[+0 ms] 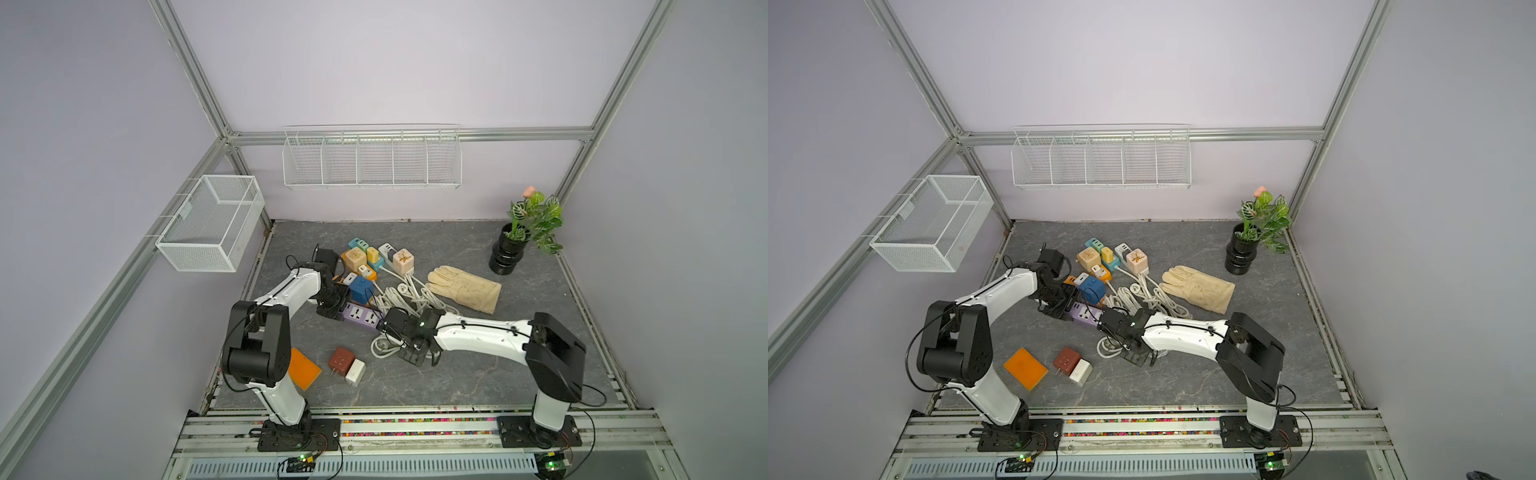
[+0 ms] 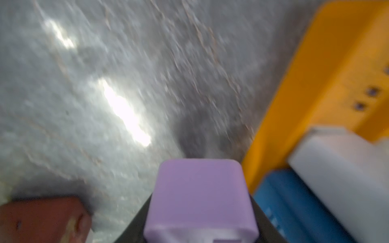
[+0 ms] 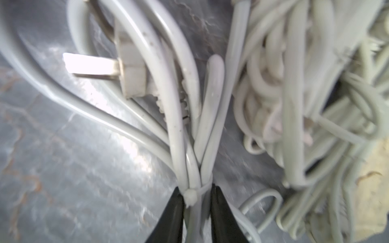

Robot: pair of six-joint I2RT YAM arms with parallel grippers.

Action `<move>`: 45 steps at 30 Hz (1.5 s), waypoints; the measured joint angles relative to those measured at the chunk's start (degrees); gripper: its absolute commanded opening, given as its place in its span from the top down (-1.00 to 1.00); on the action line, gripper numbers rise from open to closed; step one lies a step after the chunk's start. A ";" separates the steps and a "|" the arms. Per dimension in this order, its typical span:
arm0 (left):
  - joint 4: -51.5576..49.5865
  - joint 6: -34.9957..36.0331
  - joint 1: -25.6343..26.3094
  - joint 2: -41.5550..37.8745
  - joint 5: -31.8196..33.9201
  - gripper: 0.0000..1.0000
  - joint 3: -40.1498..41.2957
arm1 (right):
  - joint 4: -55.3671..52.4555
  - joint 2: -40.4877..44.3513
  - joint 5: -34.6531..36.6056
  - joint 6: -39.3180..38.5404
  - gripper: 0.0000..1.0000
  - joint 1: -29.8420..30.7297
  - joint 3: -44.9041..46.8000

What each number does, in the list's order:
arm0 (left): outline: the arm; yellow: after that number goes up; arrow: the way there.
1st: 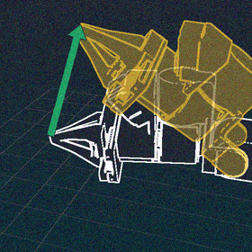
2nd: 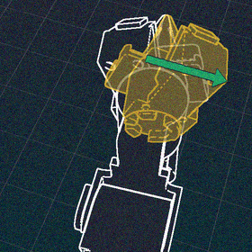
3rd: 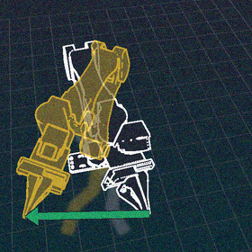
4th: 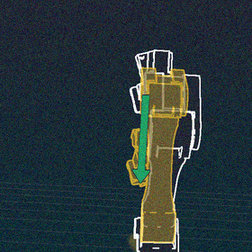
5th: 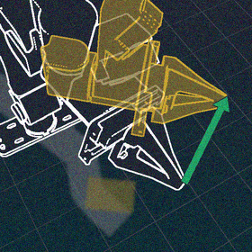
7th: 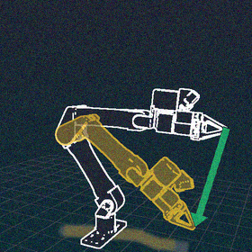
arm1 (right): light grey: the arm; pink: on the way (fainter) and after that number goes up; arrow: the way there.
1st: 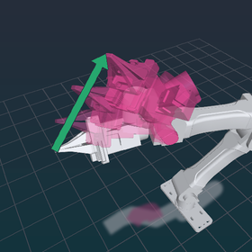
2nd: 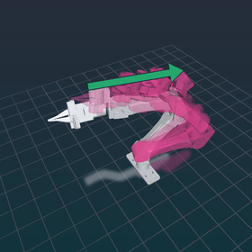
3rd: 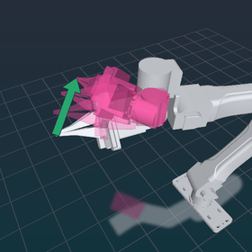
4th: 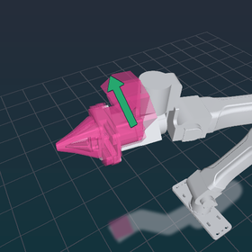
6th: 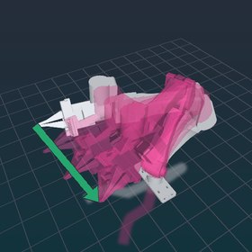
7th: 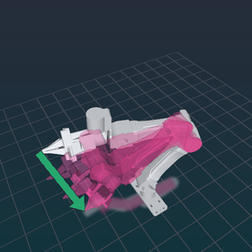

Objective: Pull the plug off the socket
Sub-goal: Pick up the socket from the center of the board, then place the socket at the center of the board.

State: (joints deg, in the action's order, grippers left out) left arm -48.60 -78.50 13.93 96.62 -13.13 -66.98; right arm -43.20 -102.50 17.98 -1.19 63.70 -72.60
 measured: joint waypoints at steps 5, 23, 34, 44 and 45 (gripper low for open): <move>-1.66 -2.16 1.97 -3.98 -1.53 1.00 -0.63 | -3.48 7.06 0.92 2.29 0.53 -0.24 1.68; 5.40 -20.83 19.08 -2.80 -2.27 1.00 -6.73 | -17.22 20.94 14.75 13.64 0.46 -9.97 7.02; 10.95 -31.76 31.04 11.45 -0.66 1.00 -11.41 | -22.75 18.14 24.74 16.90 -0.73 -19.80 10.73; 13.92 -38.60 36.63 12.11 1.16 1.00 -9.44 | -25.79 17.55 20.15 23.65 -0.92 -21.00 5.75; 14.29 -39.06 36.89 11.87 1.57 1.00 -8.92 | -25.79 18.53 18.34 25.42 -0.91 -21.40 5.27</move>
State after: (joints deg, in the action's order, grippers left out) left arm -34.30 -117.56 50.83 108.49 -11.55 -75.90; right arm -68.99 -83.96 36.32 24.23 42.30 -67.33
